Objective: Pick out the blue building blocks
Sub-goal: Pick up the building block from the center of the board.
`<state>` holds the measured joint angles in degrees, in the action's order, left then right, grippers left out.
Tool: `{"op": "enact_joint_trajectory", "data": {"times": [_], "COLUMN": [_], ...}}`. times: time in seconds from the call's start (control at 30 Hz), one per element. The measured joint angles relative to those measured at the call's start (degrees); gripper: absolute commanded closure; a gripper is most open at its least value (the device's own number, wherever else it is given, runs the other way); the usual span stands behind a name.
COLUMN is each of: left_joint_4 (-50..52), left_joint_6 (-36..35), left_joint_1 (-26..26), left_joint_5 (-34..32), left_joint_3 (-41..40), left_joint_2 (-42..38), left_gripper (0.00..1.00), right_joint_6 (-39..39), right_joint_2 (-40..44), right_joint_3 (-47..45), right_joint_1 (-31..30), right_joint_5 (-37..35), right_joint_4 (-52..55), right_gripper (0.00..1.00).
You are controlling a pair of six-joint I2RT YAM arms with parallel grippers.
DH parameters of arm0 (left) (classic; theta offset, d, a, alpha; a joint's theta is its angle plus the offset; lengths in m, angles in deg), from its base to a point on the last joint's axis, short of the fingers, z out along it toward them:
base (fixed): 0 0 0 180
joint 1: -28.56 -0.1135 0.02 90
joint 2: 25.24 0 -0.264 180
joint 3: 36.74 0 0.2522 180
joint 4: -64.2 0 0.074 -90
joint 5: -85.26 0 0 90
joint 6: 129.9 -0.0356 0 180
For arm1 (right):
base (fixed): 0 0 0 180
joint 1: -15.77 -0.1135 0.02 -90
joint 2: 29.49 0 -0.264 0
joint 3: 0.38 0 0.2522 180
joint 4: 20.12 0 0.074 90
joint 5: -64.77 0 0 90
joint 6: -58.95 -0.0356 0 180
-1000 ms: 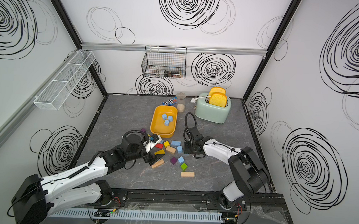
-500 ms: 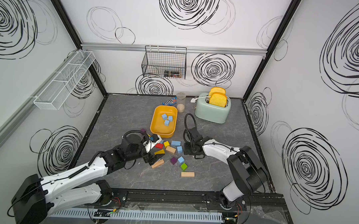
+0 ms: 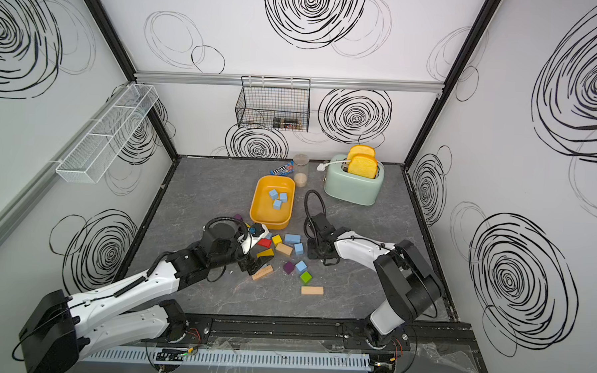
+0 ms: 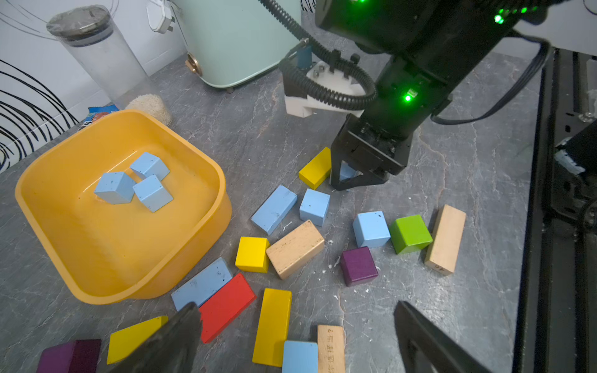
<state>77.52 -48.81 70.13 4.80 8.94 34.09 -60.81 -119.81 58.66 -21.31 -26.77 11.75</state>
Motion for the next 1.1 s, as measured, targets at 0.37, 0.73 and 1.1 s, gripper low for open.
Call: {"op": "enact_joint_trajectory", "data": {"times": [0.37,0.73,1.1], "left_joint_4": [0.1,0.1,0.3], "left_joint_6": [0.0,0.0,1.4], "left_joint_1": [-0.5,-0.5,-2.4], "left_joint_5": [-0.2,-0.3,1.0], "left_joint_3": [0.0,0.0,0.9], "left_joint_2": [0.2,0.2,-2.0], "left_gripper": [0.04,0.04,0.04], "right_joint_6": [0.7,0.7,4.3], "right_joint_2": [-0.1,4.8,20.8], "right_joint_3": [0.9,0.4,-1.8], "right_joint_1": [-0.5,-1.4,-1.6], "right_joint_5": [-0.9,-0.6,-2.4], "right_joint_4": [0.8,0.0,-2.6], "right_gripper": [0.70,0.97,1.00]}}
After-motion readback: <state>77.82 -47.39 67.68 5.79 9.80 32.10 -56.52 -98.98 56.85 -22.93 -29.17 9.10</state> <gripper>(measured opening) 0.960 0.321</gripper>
